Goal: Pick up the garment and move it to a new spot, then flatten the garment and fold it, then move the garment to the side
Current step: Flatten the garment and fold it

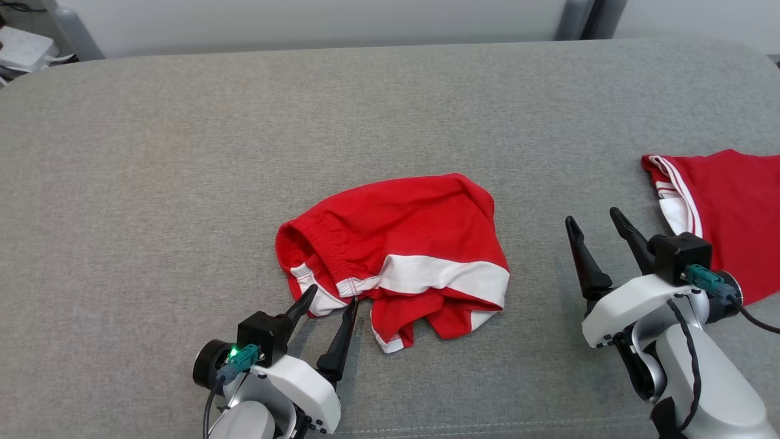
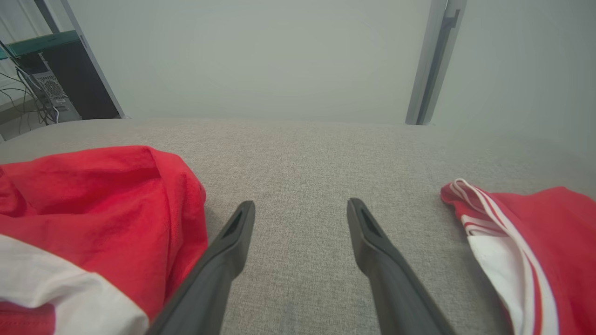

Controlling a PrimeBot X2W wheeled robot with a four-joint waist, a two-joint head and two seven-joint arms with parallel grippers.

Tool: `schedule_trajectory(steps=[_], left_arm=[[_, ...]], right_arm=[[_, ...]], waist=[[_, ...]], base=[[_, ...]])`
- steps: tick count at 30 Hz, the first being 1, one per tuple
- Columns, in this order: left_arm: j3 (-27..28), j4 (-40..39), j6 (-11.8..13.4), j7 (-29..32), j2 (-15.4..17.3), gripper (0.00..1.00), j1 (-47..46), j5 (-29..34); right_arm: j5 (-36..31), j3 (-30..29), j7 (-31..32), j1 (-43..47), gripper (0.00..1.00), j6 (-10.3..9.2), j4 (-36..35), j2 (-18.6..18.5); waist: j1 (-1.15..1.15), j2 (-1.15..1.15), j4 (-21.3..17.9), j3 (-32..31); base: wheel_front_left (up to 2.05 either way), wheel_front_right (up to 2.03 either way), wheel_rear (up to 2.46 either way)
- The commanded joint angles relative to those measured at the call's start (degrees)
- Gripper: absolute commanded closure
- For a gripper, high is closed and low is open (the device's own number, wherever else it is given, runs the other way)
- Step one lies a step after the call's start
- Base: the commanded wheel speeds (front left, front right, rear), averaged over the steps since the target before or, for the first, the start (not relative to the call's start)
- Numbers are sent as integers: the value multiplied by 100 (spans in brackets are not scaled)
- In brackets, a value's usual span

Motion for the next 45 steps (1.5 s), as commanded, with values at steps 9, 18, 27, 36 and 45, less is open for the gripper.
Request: schedule_trajectory(steps=[9, 18, 27, 36, 45], left_arm=[[376, 119, -114, -29, 47, 0, -325, -142], [648, -271, -161, -29, 47, 100, -349, 59], [1702, -1212, -160, -29, 101, 100, -588, 663], [2414, -732, -111, -29, 275, 100, -924, 952], [2870, -522, 80, -29, 221, 100, -978, 1149]], right_arm=[[65, -19, -36, 306, 0, -1, -357, 28], [61, -179, -36, 484, 0, -1, -452, 37], [297, 451, -36, 552, 0, -1, -555, 140], [1081, 2040, -36, 538, 0, -1, -747, -80], [1797, 2991, -36, 463, 0, -1, -1039, -464]], waist=[[0, 0, -547, 229], [0, 0, -538, 284], [0, 0, -270, 233], [0, 0, -216, 286], [0, 0, -231, 379]], base=[[0, 0, 0], [0, 0, 0], [0, 0, 0], [0, 0, 0], [0, 0, 0]])
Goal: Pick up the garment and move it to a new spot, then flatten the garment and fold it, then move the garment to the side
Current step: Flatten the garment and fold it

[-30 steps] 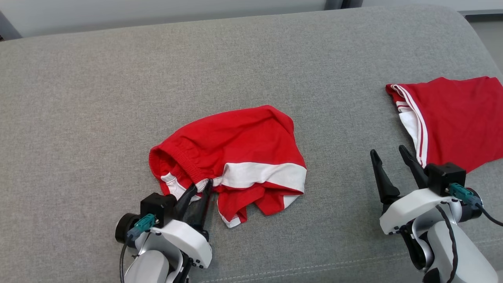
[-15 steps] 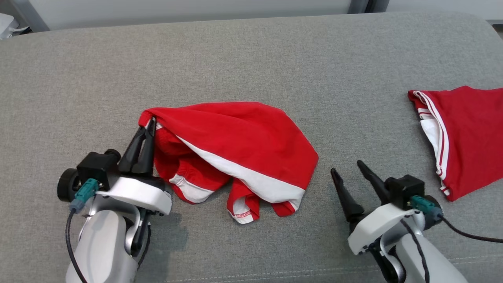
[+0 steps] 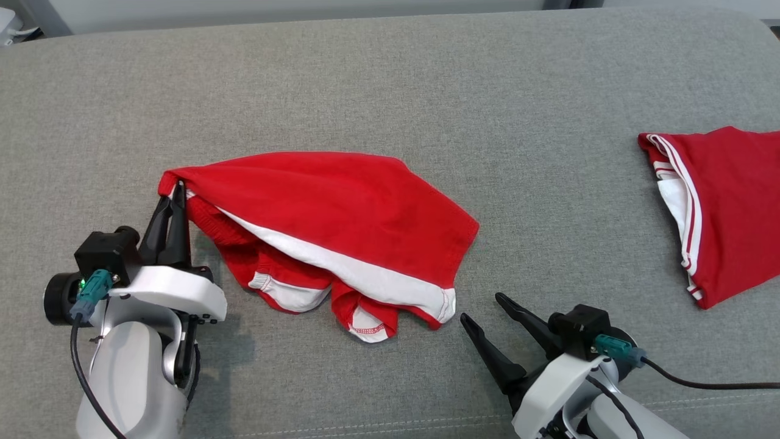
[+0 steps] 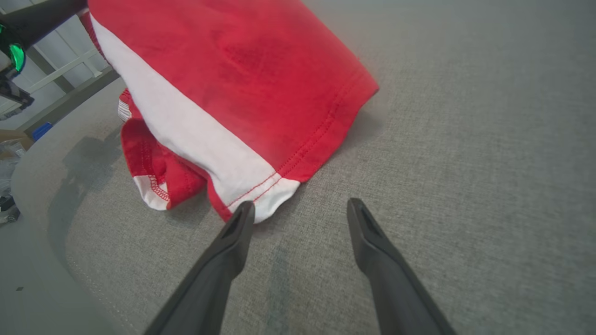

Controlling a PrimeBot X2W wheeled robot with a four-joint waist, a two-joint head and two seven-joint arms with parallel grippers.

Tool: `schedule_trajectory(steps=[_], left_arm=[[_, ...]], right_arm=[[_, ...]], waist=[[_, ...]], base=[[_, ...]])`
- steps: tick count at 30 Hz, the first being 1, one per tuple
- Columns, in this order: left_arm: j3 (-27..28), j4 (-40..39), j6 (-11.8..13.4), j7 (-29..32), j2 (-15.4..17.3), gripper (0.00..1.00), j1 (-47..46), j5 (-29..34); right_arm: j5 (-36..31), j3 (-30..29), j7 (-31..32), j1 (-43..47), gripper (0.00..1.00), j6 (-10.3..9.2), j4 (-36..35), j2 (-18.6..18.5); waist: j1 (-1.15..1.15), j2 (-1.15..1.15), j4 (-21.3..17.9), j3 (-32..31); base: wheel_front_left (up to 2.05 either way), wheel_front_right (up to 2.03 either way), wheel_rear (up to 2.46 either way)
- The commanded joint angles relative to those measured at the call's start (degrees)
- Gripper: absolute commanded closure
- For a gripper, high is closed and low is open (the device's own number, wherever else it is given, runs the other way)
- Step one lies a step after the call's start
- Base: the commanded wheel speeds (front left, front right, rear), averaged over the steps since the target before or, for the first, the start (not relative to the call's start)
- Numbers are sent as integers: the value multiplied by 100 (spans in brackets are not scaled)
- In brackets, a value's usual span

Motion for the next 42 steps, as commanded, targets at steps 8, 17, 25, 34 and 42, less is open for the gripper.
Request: schedule_trajectory(steps=[8, 17, 25, 34, 42], left_arm=[[349, -125, 131, -33, 120, 100, -162, 196], [298, -96, 88, -33, 34, 100, -155, 207], [179, -65, 52, -33, -2, 100, -160, 199], [101, -33, 33, -33, -15, 100, -166, 165], [113, -37, 18, -33, -18, 100, -212, 178]], right_arm=[[368, 210, -36, -74, 0, -1, -213, -62], [1118, 496, -36, -212, 0, -1, -226, -21], [1852, 667, -36, -413, 0, -1, -23, 17], [2323, 1070, -36, -557, 29, -1, 191, -17], [2701, 1175, -36, -667, 45, -1, 251, -40]], waist=[[0, 0, 34, 36], [0, 0, 148, 86], [0, 0, 249, 116], [0, 0, 290, 147], [0, 0, 296, 167]], base=[[0, 0, 0], [0, 0, 0], [0, 0, 0], [0, 0, 0], [0, 0, 0]])
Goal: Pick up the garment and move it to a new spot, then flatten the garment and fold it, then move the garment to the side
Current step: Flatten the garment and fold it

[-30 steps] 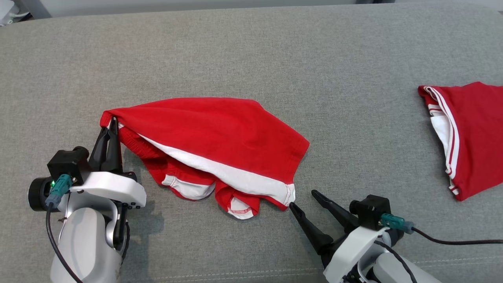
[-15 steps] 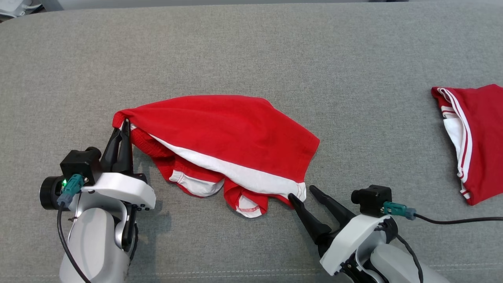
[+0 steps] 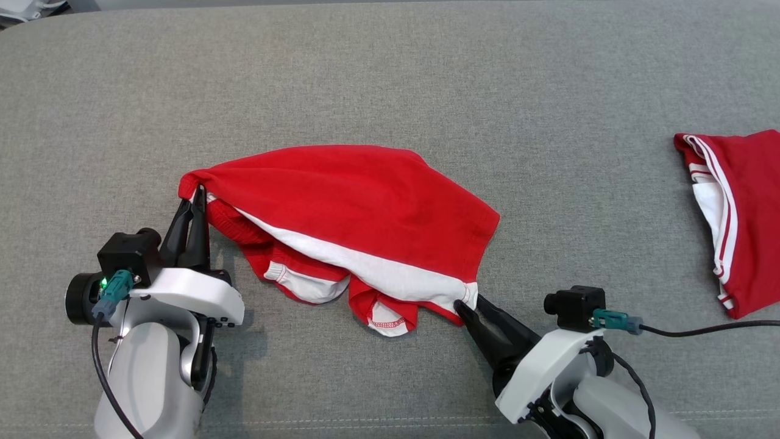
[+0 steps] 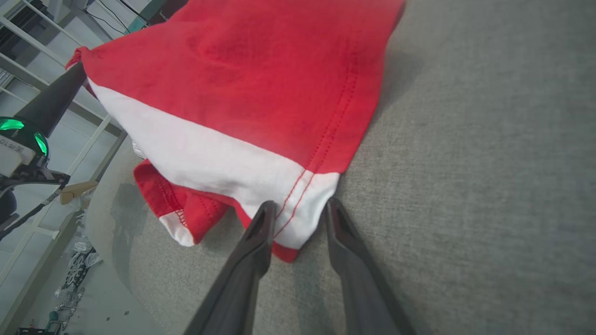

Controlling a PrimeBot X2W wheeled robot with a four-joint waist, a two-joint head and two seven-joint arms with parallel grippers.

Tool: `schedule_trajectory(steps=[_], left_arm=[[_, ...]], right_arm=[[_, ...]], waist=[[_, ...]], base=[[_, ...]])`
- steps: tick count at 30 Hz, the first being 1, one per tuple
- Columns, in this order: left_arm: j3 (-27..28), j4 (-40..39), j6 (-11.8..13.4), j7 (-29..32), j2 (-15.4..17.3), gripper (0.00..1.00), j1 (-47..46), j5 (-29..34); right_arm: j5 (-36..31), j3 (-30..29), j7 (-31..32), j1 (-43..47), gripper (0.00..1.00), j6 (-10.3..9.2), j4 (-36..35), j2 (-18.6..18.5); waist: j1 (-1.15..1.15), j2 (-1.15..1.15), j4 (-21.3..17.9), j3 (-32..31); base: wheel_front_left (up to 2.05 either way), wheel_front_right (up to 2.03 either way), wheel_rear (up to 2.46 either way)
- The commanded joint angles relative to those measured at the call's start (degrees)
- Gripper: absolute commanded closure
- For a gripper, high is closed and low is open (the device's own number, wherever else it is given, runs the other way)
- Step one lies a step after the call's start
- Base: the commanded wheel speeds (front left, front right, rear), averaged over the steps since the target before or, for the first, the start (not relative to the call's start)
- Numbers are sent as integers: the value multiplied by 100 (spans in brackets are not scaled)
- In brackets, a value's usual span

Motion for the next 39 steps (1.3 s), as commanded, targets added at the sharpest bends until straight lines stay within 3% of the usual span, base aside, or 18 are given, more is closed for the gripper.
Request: schedule_trajectory(steps=[1, 3, 6, 7, 18, 26, 32, 39], left_arm=[[146, -136, -26, -33, 139, 100, -208, 59], [142, -131, -29, -33, 138, 100, -217, 64], [112, -124, -24, -33, 138, 100, -226, 50], [117, -120, -27, -33, 138, 100, -229, 50], [8, 29, -182, -33, 208, 100, -580, 45], [-469, 591, -260, -33, 535, 100, -1859, -26], [-824, 584, -265, -33, 814, 100, -2662, -502], [-1622, 826, -266, -33, 980, 100, -2076, -1481]], right_arm=[[39, 54, -36, -15, 47, 0, -63, 17], [67, 100, -36, -56, 55, 0, -29, 28], [78, 228, -36, -142, 94, 0, -6, 22], [73, 224, -36, -179, 100, 0, -8, 15], [-674, -836, -36, -793, 100, 0, -460, -256], [-1064, -1531, -36, -2132, 100, 0, -153, -417], [-1350, -2065, -36, -2920, 100, 0, -73, -363], [-1197, -1802, -36, -2331, 100, 0, -146, -382]], waist=[[0, 0, 3, 6], [0, 0, 13, 16], [0, 0, 35, 27], [0, 0, 39, 31], [0, 0, 12, -166], [0, 0, 44, -242], [0, 0, 68, -473], [0, 0, 100, -692]], base=[[0, 0, 0], [0, 0, 0], [0, 0, 0], [0, 0, 0], [0, 0, 0], [0, 0, 0], [0, 0, 0], [0, 0, 0]])
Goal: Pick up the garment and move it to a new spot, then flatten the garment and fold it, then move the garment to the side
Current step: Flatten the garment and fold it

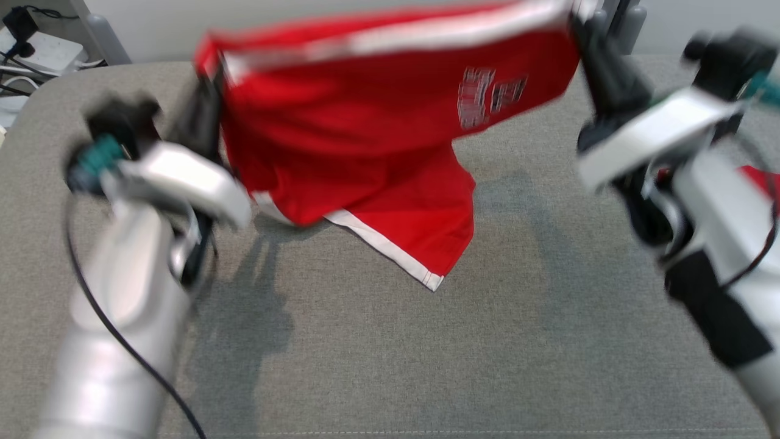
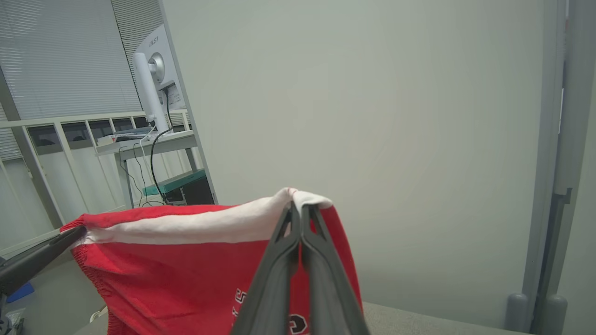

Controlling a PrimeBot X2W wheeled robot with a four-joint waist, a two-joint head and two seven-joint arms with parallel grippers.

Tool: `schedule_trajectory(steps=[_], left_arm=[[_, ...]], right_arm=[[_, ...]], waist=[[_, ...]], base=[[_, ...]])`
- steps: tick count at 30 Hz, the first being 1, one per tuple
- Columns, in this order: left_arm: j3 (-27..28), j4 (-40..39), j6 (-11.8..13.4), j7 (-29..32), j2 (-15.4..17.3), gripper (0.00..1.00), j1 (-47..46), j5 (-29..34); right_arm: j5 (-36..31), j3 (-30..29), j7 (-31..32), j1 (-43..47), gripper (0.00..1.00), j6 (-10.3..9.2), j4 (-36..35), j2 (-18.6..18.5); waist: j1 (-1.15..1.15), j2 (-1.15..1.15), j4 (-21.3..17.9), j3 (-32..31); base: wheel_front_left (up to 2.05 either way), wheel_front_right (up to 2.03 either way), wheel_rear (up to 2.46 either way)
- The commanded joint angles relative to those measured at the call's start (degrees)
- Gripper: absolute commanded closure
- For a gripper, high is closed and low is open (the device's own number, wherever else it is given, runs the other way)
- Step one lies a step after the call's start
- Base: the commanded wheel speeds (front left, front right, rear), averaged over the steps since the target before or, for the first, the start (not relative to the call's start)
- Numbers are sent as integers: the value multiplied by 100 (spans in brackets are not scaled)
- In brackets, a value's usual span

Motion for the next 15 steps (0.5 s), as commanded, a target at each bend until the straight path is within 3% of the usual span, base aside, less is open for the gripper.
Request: schedule_trajectory(steps=[1, 5, 11, 15], left_arm=[[-106, 40, -13, -25, 233, 100, 362, -291], [-1002, 441, -13, 387, 221, 100, 1246, -1451], [-1959, 287, -14, 1093, 552, 100, 1990, -2971], [-2420, 94, -14, 1354, 861, 100, 2044, -3577]], right_arm=[[127, 141, -34, 464, 100, 0, -125, -16], [615, 748, -33, 1364, 100, 0, -147, -254], [1403, 1580, 5, 2096, 100, 0, -86, -727], [1622, 1793, -14, 2195, 100, 0, 9, -869]], waist=[[0, 0, 25, -65], [0, 0, 97, -197], [0, 0, 168, -297], [0, 0, 184, -289]], base=[[0, 0, 0], [0, 0, 0], [0, 0, 0], [0, 0, 0]])
